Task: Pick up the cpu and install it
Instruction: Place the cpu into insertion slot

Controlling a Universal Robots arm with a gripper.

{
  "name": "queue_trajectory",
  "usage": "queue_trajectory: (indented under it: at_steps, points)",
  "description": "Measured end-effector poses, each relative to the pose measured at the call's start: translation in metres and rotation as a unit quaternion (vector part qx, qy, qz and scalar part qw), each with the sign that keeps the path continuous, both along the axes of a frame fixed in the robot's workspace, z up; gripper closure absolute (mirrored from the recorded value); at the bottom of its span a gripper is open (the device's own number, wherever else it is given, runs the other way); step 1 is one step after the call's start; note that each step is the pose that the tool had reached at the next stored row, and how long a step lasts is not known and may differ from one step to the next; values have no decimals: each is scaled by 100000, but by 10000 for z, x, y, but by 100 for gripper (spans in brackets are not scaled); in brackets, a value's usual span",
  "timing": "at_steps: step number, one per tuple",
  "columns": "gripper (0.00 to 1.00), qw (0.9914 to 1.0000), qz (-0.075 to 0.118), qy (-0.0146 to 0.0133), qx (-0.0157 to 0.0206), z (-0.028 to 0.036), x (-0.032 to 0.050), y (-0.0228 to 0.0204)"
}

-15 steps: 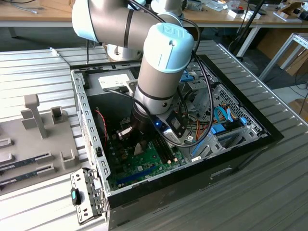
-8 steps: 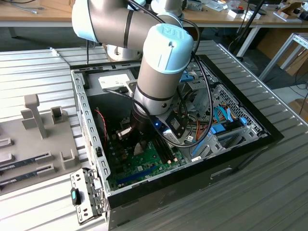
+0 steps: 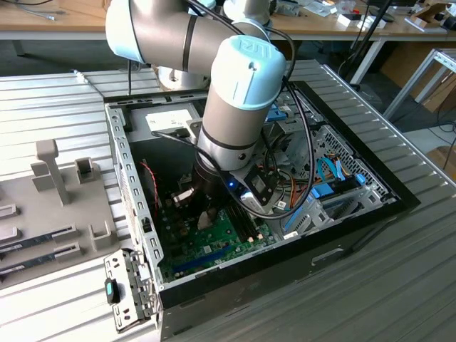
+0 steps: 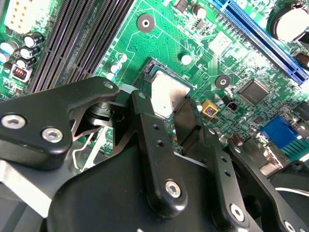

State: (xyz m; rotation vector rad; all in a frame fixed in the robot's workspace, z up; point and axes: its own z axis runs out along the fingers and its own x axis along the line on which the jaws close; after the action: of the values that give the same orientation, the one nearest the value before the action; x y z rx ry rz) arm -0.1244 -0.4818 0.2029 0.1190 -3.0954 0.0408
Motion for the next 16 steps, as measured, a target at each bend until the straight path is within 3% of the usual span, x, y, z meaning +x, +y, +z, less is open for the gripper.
queue_trajectory:
  at_steps: [5,7,16]
  points:
    - [54,100000,-2,-1,-1,0,0,0]
    - [61,100000,-6,5,-13,1,0,0]
    - [61,100000,-20,-4,47,2,0,0]
